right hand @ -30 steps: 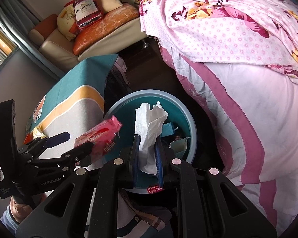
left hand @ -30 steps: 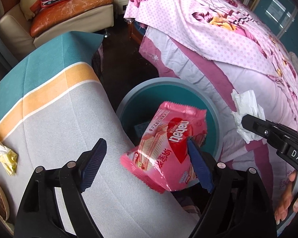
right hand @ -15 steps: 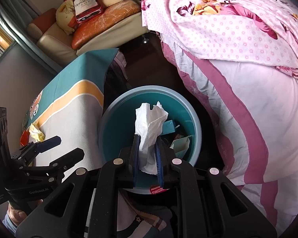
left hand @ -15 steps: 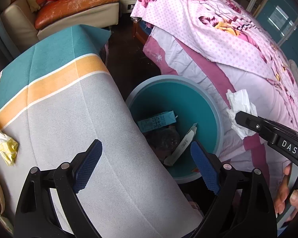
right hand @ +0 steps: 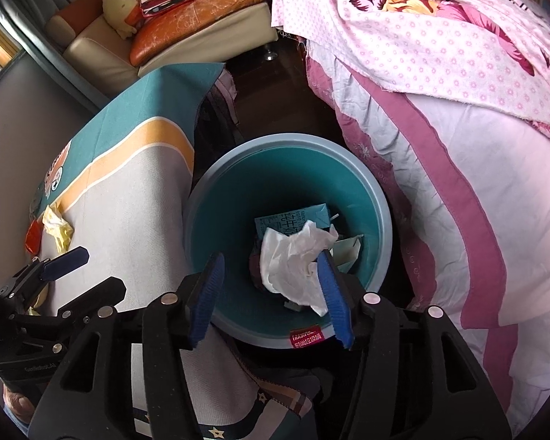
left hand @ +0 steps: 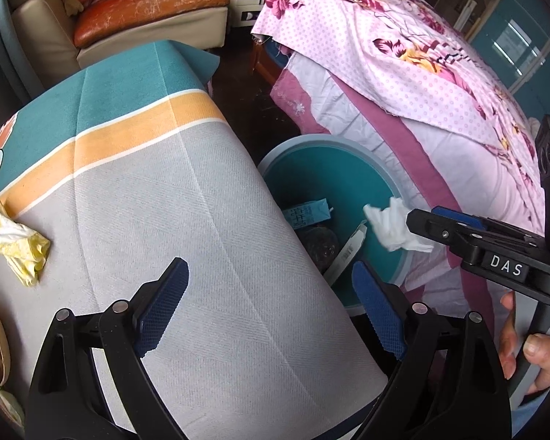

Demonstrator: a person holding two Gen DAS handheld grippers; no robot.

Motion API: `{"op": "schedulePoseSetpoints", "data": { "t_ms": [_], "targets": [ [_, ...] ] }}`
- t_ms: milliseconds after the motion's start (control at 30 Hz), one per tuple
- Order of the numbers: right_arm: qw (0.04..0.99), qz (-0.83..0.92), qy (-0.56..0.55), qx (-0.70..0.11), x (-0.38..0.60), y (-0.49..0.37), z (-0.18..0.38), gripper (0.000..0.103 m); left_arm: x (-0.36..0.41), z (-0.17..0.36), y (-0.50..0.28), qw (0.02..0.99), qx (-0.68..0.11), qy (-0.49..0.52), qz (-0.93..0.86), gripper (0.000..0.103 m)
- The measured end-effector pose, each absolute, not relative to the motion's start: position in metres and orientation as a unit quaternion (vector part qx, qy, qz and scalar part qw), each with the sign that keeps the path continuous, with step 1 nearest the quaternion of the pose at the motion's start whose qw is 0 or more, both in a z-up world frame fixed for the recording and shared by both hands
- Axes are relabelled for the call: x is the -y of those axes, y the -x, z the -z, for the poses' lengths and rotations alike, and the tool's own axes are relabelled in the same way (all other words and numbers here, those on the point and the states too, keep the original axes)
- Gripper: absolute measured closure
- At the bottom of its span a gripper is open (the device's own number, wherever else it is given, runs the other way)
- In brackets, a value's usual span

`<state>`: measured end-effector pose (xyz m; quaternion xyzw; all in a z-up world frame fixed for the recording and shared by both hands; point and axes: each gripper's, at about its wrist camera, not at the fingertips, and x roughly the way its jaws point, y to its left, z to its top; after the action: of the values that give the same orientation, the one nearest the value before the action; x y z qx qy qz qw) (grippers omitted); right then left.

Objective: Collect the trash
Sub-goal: 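Move both open tools back over the table toward the remaining wrappers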

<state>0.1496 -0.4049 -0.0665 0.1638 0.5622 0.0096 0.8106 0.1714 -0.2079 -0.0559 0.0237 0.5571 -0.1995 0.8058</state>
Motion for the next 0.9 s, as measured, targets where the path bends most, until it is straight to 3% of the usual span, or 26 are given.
{"op": "schedulePoseSetpoints", "data": {
  "t_ms": [200, 900],
  "targets": [
    [0.809, -0.010, -0.159, -0.565, 0.390, -0.146, 0.058, 0.031, 0.182, 0.055, -0.161, 0.806, -0.559, -0.010, 0.194, 0.012],
    [0.801, -0.071, -0.097, -0.586, 0.279, -0.091, 0.032, 0.030, 0.044, 0.027, -0.077, 0.837, -0.527, 0.030, 0.144, 0.012]
  ]
}}
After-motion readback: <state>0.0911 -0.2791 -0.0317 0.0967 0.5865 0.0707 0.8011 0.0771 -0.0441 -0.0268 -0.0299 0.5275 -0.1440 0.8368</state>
